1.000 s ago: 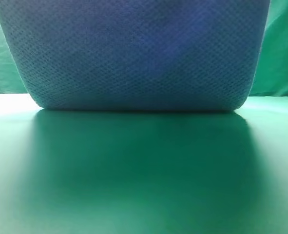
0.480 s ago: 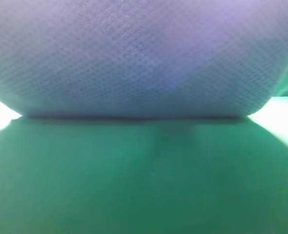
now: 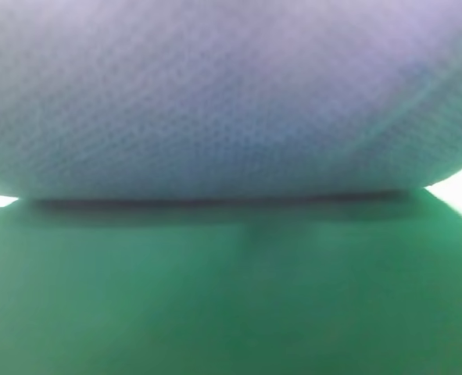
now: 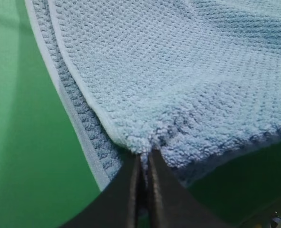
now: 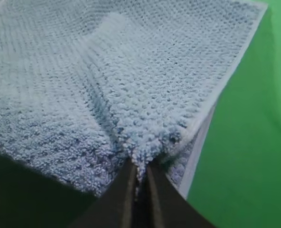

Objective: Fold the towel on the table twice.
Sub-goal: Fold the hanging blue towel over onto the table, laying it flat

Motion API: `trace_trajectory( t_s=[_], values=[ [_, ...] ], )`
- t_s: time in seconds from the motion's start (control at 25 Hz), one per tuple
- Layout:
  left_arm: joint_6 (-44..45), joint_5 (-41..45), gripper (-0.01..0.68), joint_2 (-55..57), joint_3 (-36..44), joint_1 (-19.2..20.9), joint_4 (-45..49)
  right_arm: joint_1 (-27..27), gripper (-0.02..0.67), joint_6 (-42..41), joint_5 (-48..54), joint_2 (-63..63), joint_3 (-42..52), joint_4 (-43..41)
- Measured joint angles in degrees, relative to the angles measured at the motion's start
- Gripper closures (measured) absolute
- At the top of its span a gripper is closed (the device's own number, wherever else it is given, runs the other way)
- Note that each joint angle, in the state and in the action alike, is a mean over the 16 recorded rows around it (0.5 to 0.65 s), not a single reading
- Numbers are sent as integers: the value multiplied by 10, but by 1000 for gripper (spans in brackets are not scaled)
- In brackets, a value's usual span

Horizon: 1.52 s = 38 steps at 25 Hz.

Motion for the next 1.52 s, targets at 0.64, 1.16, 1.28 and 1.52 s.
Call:
trace_trajectory(
  t_s=[0.64,1.16,1.28,1.52],
  values=[
    [10,-86,673,101,5,0,-27,0,649,-4,-87,111,32,3],
    [19,-177,673,304,-100,0,-41,-24,649,-6,-140,302,-99,-46],
    [24,-192,673,347,-132,0,-46,-36,649,-9,-146,342,-141,-53],
    [47,-225,673,415,-186,0,-70,-56,649,-15,-168,413,-213,-58]
  ],
)
